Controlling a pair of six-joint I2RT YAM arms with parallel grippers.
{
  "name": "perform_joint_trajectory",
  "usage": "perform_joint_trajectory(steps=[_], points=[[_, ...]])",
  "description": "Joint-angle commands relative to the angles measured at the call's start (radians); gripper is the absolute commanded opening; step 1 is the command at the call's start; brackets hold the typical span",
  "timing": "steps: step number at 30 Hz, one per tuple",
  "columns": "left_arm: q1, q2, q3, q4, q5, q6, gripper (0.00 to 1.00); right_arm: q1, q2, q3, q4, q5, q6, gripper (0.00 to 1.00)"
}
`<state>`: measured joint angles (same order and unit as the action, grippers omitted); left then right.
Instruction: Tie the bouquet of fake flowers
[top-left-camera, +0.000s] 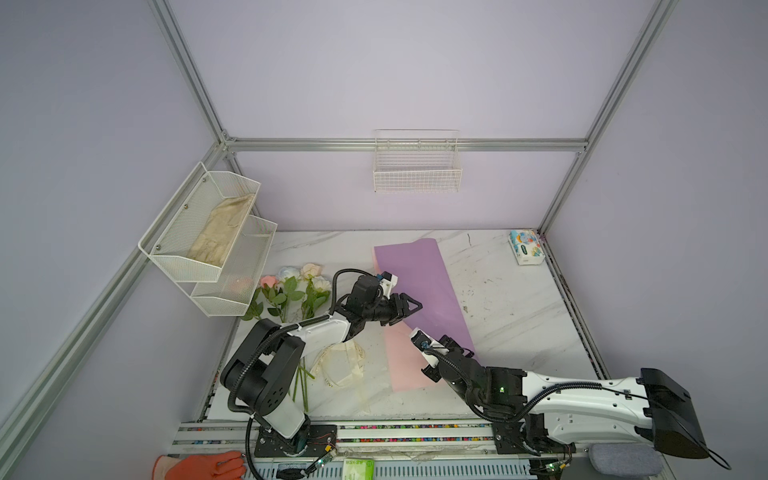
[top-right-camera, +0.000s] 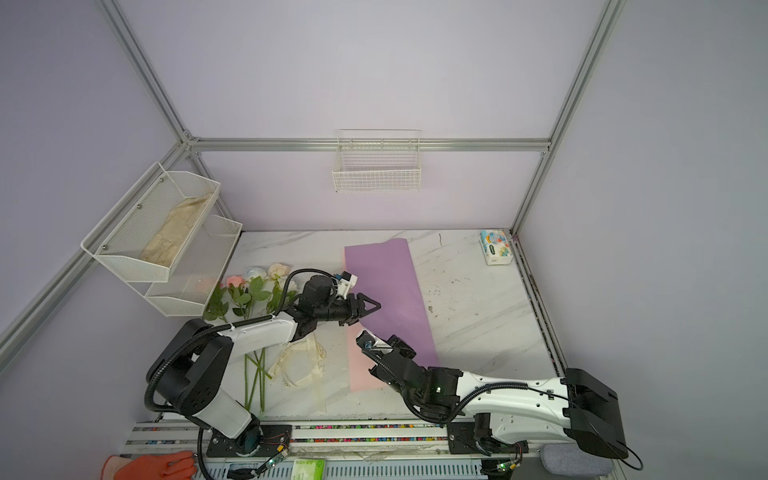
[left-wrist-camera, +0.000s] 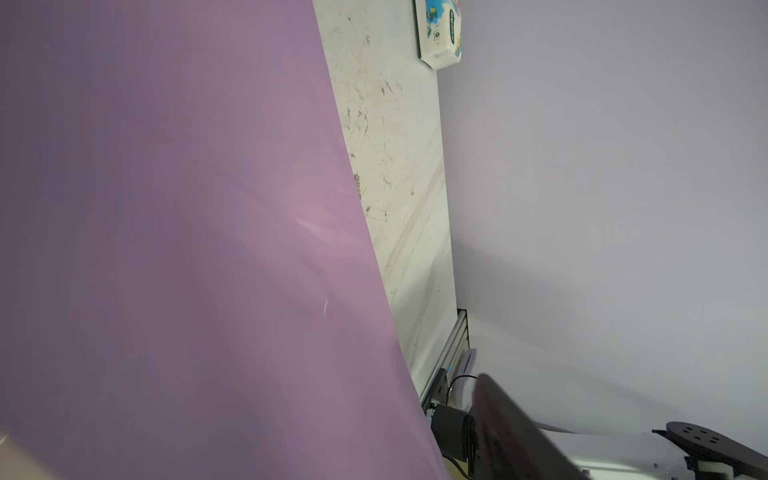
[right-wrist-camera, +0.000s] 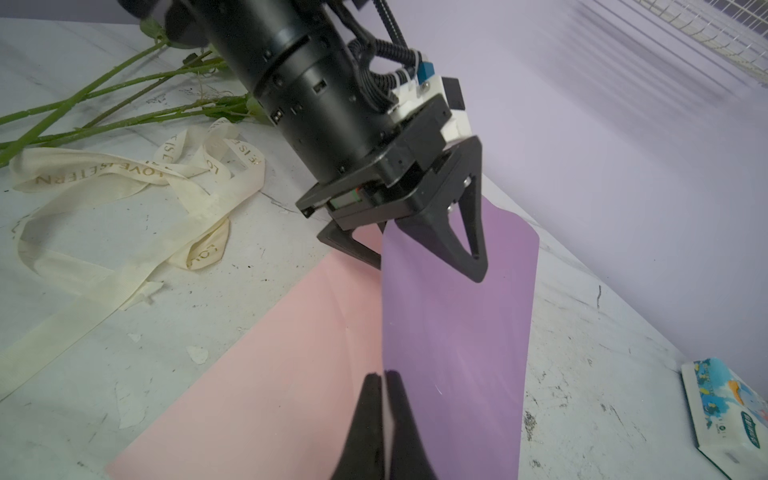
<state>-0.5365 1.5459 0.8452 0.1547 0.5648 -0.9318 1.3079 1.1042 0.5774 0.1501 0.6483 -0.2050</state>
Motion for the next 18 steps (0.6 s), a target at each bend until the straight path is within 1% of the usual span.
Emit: perform_joint_trajectory(steps=[1, 3, 5, 7, 10, 11, 12, 13, 15, 16, 17, 18], points=[[0.018, -0.207, 0.100, -0.231, -0.184, 0.178, 1.00, -0.016, -0.035, -0.009, 0.063, 0.057, 0.047, 0.00], [0.021, -0.307, 0.072, -0.305, -0.312, 0.231, 1.00, -0.048, -0.056, 0.005, 0.063, 0.059, 0.113, 0.00], [0.022, -0.381, 0.021, -0.301, -0.400, 0.250, 1.00, -0.101, -0.075, 0.017, 0.063, 0.051, 0.202, 0.00], [0.022, -0.426, -0.037, -0.267, -0.427, 0.258, 0.99, -0.169, -0.099, 0.023, 0.059, 0.007, 0.283, 0.00], [0.023, -0.425, -0.078, -0.239, -0.401, 0.264, 0.89, -0.266, -0.134, 0.035, 0.044, -0.038, 0.385, 0.00], [0.021, -0.406, -0.085, -0.229, -0.381, 0.267, 0.83, -0.295, -0.145, 0.038, 0.039, -0.042, 0.417, 0.00], [0.020, -0.375, -0.084, -0.220, -0.353, 0.273, 0.78, -0.316, -0.157, 0.039, 0.035, -0.042, 0.450, 0.00], [0.020, -0.343, -0.075, -0.218, -0.330, 0.279, 0.74, -0.334, -0.165, 0.038, 0.034, -0.045, 0.479, 0.00], [0.015, -0.258, -0.035, -0.227, -0.280, 0.287, 0.62, -0.364, -0.181, 0.034, 0.035, -0.057, 0.533, 0.00], [0.010, -0.220, -0.010, -0.234, -0.260, 0.290, 0.58, -0.372, -0.184, 0.033, 0.034, -0.057, 0.549, 0.00], [0.002, -0.179, 0.013, -0.234, -0.247, 0.298, 0.55, -0.378, -0.185, 0.032, 0.034, -0.058, 0.564, 0.00], [-0.008, -0.143, 0.045, -0.236, -0.242, 0.304, 0.54, -0.382, -0.187, 0.032, 0.033, -0.058, 0.579, 0.00]])
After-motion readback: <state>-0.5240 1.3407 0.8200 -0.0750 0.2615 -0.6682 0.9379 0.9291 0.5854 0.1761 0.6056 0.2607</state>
